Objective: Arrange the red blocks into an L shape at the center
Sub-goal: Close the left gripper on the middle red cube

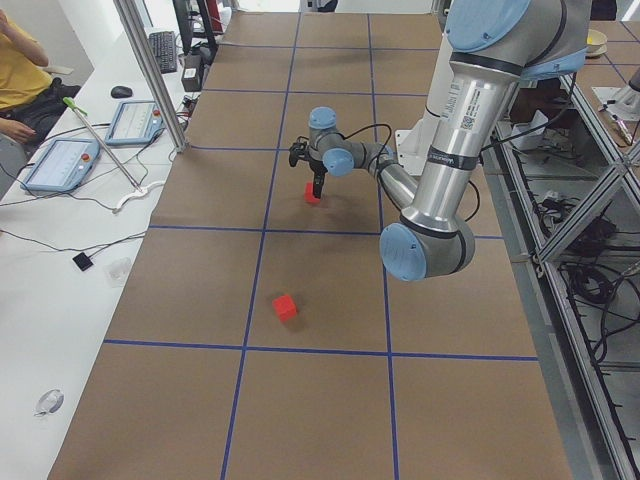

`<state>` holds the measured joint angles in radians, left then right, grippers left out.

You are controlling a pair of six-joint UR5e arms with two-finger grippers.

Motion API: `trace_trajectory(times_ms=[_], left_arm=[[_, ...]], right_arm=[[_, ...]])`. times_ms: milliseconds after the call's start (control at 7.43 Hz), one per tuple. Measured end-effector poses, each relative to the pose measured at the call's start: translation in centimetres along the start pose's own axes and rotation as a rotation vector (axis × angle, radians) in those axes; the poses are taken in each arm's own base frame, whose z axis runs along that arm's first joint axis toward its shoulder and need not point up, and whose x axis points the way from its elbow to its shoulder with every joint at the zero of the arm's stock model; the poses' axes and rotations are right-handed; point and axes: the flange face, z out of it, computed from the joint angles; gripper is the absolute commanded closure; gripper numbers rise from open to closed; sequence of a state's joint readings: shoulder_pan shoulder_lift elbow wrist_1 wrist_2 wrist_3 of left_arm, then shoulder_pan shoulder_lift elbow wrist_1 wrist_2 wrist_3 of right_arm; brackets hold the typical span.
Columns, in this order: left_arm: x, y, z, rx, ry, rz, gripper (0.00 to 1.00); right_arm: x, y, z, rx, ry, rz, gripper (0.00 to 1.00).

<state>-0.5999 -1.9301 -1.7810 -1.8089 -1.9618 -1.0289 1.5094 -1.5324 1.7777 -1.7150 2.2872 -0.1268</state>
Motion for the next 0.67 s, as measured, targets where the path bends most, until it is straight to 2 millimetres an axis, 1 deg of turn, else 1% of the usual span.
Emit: trace_trajectory(times_ms=[404,538,673], left_arm=[[0.9,-1.4,1.2,-0.002,-0.012,0.007,0.02],[0.9,-1.9,1.6,-0.003,-0.019,0.012,0.07],[0.7,-2.2,1.7,-0.003,-0.024,0.024,0.23]], right_arm=[[0.1,0.0,0.1,-0.002,0.001,0.004,0.01],[0.1,0.0,0.1,-0.002,0.001,0.005,0.01],[0.1,0.0,0.1,-0.001,0.001,0.005,0.01]])
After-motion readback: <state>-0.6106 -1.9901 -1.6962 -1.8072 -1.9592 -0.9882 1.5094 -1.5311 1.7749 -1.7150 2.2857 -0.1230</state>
